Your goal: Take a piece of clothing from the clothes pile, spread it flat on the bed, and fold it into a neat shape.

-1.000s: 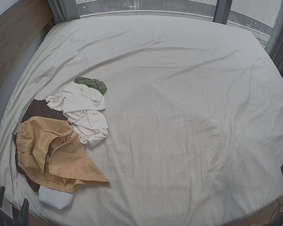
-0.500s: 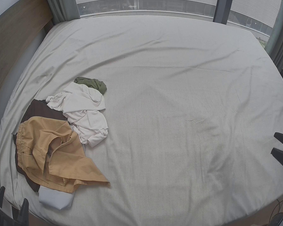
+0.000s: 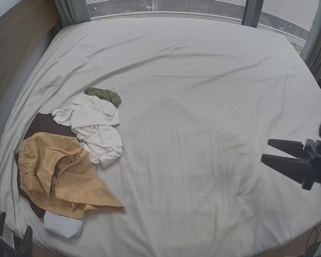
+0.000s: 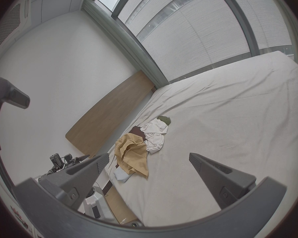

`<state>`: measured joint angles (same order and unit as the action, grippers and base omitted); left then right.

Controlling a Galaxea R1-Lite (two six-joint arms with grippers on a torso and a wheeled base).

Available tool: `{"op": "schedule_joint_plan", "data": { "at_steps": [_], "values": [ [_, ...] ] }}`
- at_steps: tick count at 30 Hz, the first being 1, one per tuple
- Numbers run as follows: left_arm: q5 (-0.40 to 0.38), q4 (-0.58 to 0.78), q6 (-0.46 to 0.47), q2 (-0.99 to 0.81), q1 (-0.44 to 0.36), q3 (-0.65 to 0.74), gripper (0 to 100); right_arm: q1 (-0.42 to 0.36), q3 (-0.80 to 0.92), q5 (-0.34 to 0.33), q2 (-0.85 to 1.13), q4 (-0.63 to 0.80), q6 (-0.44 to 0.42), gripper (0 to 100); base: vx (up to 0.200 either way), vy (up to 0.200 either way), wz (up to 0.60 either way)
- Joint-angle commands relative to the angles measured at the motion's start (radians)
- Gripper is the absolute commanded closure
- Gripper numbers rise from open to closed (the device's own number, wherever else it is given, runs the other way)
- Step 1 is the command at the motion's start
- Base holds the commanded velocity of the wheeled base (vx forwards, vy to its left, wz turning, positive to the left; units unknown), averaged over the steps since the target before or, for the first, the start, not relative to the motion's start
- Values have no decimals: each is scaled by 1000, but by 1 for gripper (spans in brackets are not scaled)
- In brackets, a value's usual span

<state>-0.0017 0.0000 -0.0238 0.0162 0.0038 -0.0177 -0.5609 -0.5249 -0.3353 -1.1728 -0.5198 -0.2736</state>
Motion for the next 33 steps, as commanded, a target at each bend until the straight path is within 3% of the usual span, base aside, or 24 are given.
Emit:
{"op": "schedule_joint_plan", "data": {
  "at_steps": [1, 33],
  "values": [
    [0, 0, -1, -16, 1, 18, 0, -56, -49, 1, -205, -66, -1, 0, 0, 0, 0],
    [0, 0, 1, -16, 1, 18, 0, -238, -214, 22, -739, -241, -6, 0, 0, 0, 0]
  ]
}}
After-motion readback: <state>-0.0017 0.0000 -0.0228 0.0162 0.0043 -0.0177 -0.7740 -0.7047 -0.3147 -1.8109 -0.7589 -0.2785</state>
